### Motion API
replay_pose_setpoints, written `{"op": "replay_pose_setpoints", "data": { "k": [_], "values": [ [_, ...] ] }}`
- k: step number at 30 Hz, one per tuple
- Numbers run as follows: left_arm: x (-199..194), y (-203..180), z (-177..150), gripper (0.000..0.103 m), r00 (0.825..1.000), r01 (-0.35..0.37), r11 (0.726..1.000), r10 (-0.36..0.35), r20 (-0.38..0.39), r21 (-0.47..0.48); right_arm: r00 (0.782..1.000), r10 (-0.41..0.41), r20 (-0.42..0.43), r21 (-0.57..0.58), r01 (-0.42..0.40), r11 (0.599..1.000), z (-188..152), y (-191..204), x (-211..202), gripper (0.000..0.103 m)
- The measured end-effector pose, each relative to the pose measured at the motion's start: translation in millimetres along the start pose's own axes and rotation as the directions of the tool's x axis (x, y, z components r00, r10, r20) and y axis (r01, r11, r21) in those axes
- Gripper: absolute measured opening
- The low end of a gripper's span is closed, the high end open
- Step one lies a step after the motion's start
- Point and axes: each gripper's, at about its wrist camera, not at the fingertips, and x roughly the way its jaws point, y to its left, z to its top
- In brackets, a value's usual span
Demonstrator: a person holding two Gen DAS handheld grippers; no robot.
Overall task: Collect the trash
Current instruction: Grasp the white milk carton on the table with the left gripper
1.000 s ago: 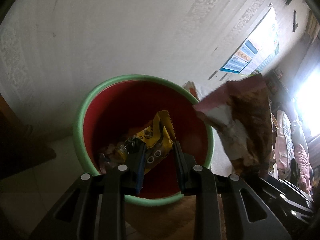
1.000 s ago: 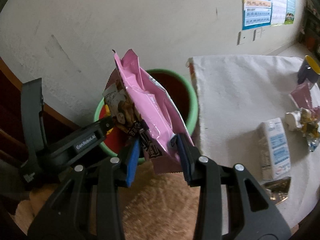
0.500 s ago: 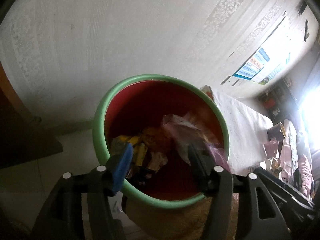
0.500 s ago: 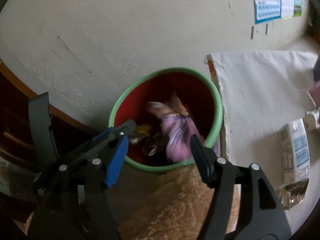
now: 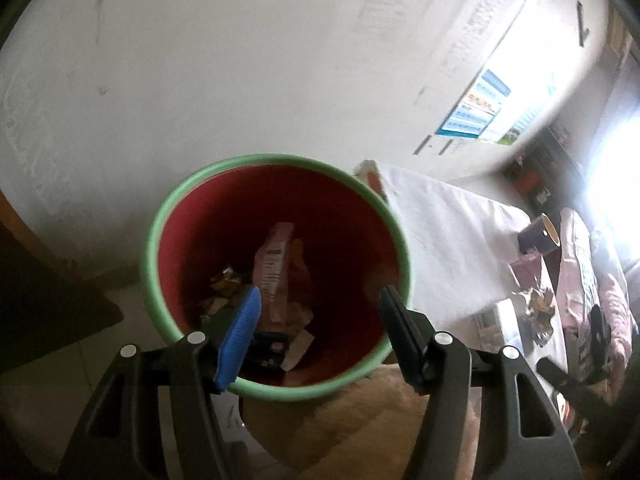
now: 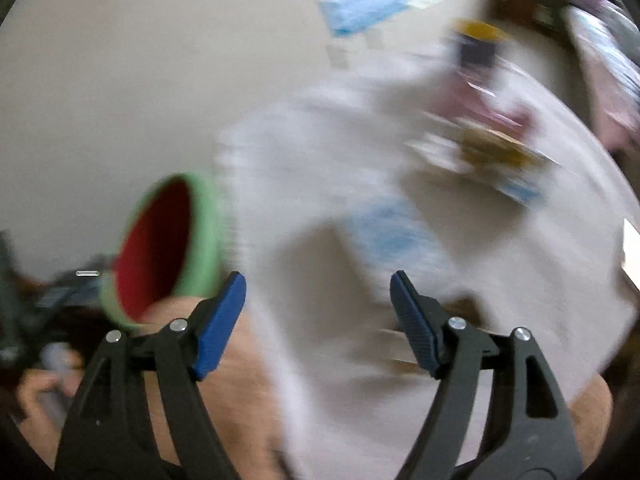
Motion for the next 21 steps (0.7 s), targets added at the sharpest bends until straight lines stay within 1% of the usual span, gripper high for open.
{"op": "replay_pose_setpoints", "data": {
  "k": [2,3,6,7,9,11,14,15,16,17,19,20,21],
  "values": [
    [-2,-11,-2,0.059,1.0,0.005,1.0,-0.005,-0.004,0.023,0.998,-0.063,-0.016,0.072,0.064,0.995,-7,-33,5,0.077],
    [-3,-19,-4,0.059,1.0,0.011,0.999,-0.01,-0.007,0.04,0.995,-0.089,-0.037,0.137,0.093,0.986,-13,-56,9,0.077],
    [-4,-45,-9,0.059,0.999,0.035,0.995,-0.033,-0.021,0.093,0.994,-0.08,-0.076,0.241,0.096,0.966,-25,-86,21,0.077],
    [-3,-54,-10,0.059,0.999,0.049,0.992,-0.046,-0.027,0.114,0.993,-0.084,-0.088,0.242,0.103,0.965,-29,-89,27,0.077],
    [-1,-71,-12,0.059,0.998,0.063,0.987,-0.058,-0.036,0.147,0.989,-0.093,-0.117,0.19,0.114,0.975,-35,-86,39,0.078],
    [1,-96,-13,0.059,0.995,0.089,0.978,-0.08,-0.054,0.187,0.989,-0.11,-0.095,0.123,0.121,0.985,-41,-75,39,0.079],
    [11,-134,-16,0.067,0.991,0.125,0.962,-0.109,-0.078,0.245,0.989,-0.122,-0.082,0.048,0.127,0.991,-46,-61,42,0.079],
    [16,-147,-17,0.068,0.989,0.136,0.956,-0.117,-0.087,0.259,0.989,-0.129,-0.066,0.024,0.131,0.991,-48,-59,42,0.077],
    [24,-163,-18,0.068,0.987,0.146,0.949,-0.121,-0.105,0.279,0.99,-0.13,-0.058,0.009,0.131,0.991,-48,-58,42,0.068],
    [34,-178,-21,0.068,0.984,0.153,0.942,-0.118,-0.131,0.298,0.993,-0.109,-0.054,0.006,0.109,0.994,-49,-58,39,0.058],
    [51,-203,-27,0.068,0.979,0.16,0.931,-0.108,-0.171,0.327,0.997,-0.06,-0.049,0.041,0.062,0.997,-50,-63,32,0.035],
    [60,-216,-32,0.068,0.978,0.156,0.926,-0.094,-0.188,0.344,0.999,-0.03,-0.038,0.065,0.033,0.997,-49,-69,26,0.029],
    [67,-224,-36,0.068,0.977,0.148,0.922,-0.081,-0.195,0.357,0.999,-0.011,-0.039,0.078,0.014,0.997,-49,-74,23,0.027]
  ]
}}
